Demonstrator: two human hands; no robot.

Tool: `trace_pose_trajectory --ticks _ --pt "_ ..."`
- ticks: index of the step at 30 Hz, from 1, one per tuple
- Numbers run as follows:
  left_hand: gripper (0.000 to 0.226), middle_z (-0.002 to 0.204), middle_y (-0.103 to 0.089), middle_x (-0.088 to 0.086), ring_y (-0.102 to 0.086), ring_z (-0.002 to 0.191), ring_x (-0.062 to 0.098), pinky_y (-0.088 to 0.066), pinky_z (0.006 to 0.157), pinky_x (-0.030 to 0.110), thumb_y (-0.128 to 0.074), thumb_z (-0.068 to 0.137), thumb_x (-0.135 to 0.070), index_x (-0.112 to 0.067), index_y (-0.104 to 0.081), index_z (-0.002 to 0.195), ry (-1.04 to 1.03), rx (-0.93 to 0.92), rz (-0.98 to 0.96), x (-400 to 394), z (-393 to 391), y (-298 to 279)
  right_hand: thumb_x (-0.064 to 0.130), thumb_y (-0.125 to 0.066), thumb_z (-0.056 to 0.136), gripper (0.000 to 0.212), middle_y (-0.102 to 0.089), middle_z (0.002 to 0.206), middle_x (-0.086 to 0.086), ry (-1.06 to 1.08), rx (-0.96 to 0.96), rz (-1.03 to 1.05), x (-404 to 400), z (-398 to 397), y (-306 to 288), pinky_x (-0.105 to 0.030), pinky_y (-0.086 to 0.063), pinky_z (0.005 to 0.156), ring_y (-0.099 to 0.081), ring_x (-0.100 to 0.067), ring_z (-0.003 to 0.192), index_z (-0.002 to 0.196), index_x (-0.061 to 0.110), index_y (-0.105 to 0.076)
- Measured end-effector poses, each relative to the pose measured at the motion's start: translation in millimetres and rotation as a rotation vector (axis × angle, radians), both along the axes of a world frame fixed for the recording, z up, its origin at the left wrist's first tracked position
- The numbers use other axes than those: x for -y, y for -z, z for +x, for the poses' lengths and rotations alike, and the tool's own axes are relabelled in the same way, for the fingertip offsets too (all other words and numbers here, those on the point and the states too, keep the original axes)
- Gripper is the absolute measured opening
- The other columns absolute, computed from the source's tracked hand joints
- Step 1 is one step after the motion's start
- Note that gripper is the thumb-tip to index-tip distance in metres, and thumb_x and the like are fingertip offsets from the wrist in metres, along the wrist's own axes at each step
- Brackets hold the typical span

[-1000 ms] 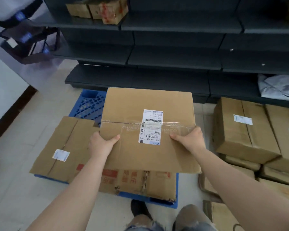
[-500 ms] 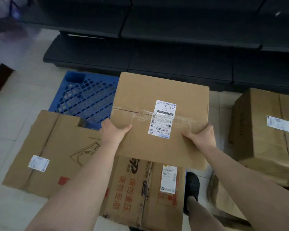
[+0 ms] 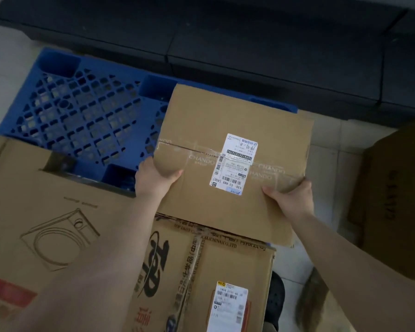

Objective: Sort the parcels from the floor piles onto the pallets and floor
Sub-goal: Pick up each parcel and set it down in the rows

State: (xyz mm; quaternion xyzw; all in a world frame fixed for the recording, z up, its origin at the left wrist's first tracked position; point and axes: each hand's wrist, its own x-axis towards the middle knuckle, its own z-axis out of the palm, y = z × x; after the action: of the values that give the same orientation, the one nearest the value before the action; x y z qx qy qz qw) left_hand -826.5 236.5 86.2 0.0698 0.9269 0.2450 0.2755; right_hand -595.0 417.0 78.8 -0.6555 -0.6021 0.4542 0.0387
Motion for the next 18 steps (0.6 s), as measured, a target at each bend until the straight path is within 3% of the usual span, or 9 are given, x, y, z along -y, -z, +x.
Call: trace_pose_trajectory --ticks 6,10,13,18 --pt "0.074 0.128 -0.054 0.01 -0.053 0.116 0.032 -0.047 0.094 0.049 -0.075 0.072 -0.047 -0.011 -0.046 0.131 0.116 0.043 -0.108 12 3 60 0.027 -0.089 0.06 0.103 -0.043 0.139 -0.008 0.032 0.043 -0.049 12 7 60 -0.042 -0.041 0.104 -0.046 -0.027 0.126 0.14 0.005 -0.029" --pt "0.083 0.14 -0.045 0.009 -0.046 0.127 0.03 -0.043 0.101 0.046 -0.071 0.077 -0.049 -0.011 -0.034 0.141 0.231 0.12 -0.274 26 18 82 0.023 -0.089 0.061 0.1 -0.043 0.138 -0.01 0.017 0.096 -0.114 21 25 78 -0.044 -0.042 0.102 -0.046 -0.029 0.125 0.139 0.006 -0.028" --pt "0.082 0.141 -0.043 0.009 -0.048 0.124 0.03 -0.045 0.098 0.044 -0.071 0.078 -0.046 -0.011 -0.032 0.142 0.224 0.19 -0.323 42 31 93 0.022 -0.09 0.06 0.099 -0.044 0.134 -0.01 -0.042 0.146 -0.17 36 36 90 -0.042 -0.044 0.1 -0.047 -0.03 0.124 0.137 0.007 -0.03" --pt "0.091 0.151 -0.029 0.009 -0.045 0.128 0.033 -0.043 0.098 0.045 -0.069 0.083 -0.038 -0.013 -0.014 0.15 0.231 0.2 -0.411 62 42 105 0.023 -0.087 0.064 0.099 -0.043 0.138 -0.011 -0.122 0.18 -0.198 50 34 102 -0.041 -0.041 0.1 -0.044 -0.03 0.127 0.14 0.008 -0.026"
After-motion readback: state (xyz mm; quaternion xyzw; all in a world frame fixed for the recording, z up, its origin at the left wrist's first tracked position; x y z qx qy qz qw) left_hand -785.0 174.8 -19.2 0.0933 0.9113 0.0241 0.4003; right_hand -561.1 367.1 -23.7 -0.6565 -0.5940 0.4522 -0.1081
